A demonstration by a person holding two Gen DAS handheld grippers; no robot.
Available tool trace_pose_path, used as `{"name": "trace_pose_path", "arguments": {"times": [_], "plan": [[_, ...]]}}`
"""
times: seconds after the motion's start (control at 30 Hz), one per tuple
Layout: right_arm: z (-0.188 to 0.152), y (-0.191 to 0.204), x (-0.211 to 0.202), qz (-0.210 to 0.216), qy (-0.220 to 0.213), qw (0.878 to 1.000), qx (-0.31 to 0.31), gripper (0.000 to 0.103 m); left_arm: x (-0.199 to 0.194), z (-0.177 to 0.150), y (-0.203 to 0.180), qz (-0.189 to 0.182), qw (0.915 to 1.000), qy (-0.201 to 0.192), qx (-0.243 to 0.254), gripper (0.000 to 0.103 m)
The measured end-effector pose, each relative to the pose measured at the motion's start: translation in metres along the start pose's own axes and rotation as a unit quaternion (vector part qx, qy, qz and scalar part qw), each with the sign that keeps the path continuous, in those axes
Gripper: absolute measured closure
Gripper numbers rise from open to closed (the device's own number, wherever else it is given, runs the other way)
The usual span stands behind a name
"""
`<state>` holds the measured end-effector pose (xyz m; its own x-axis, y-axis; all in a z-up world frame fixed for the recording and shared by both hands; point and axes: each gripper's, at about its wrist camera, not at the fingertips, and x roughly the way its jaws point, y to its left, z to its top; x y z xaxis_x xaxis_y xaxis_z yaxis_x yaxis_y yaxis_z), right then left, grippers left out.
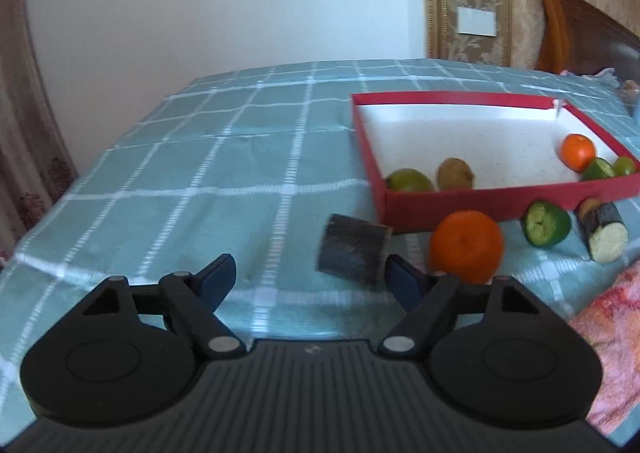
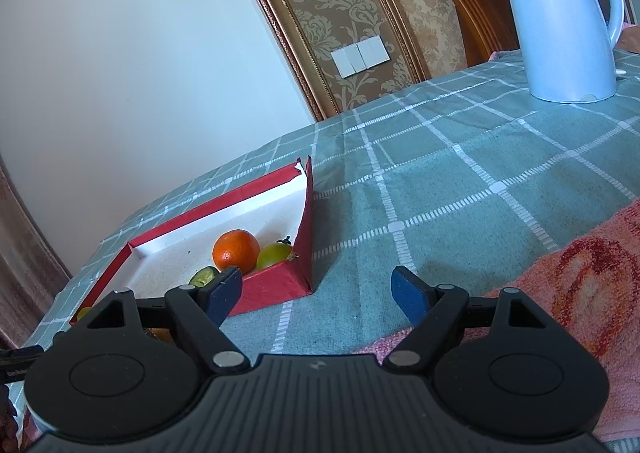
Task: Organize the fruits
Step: 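Move the left tool to the black eggplant piece and close on it, then carry the eggplant piece into the tray and open the left tool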
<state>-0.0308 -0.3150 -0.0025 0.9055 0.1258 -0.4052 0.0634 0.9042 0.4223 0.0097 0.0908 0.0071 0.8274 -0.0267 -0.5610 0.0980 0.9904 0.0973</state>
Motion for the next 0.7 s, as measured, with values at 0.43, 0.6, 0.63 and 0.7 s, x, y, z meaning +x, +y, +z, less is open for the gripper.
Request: {"name": "trace_pose_path", "arguments": {"times": [0.43,0.6,0.63,0.7], "plan": [[0.0,-0.002,0.0,0.0,0.001,1.0,0.004,0.021,0.008,0.007,-0.004,-0.048,0.9988,0.002,0.004,0.069],[0.0,-0.002,0.0,0.0,0.001,1.0,0.004,0.021,-0.001,0.006,-0.002,-0.045,0.9989,-0.009,-0.011,0.069],[0.0,-0.002,0.0,0.0,0.001,1.0,0.004,0.021,-0.004,0.006,-0.003,-0.044,0.9989,-0.014,-0.011,0.069],[0.001,-0.002,0.0,-0.001,0.0,1.0,0.005,0.021,-0.013,0.01,-0.006,-0.047,0.9985,-0.025,-0.012,0.069]]}}
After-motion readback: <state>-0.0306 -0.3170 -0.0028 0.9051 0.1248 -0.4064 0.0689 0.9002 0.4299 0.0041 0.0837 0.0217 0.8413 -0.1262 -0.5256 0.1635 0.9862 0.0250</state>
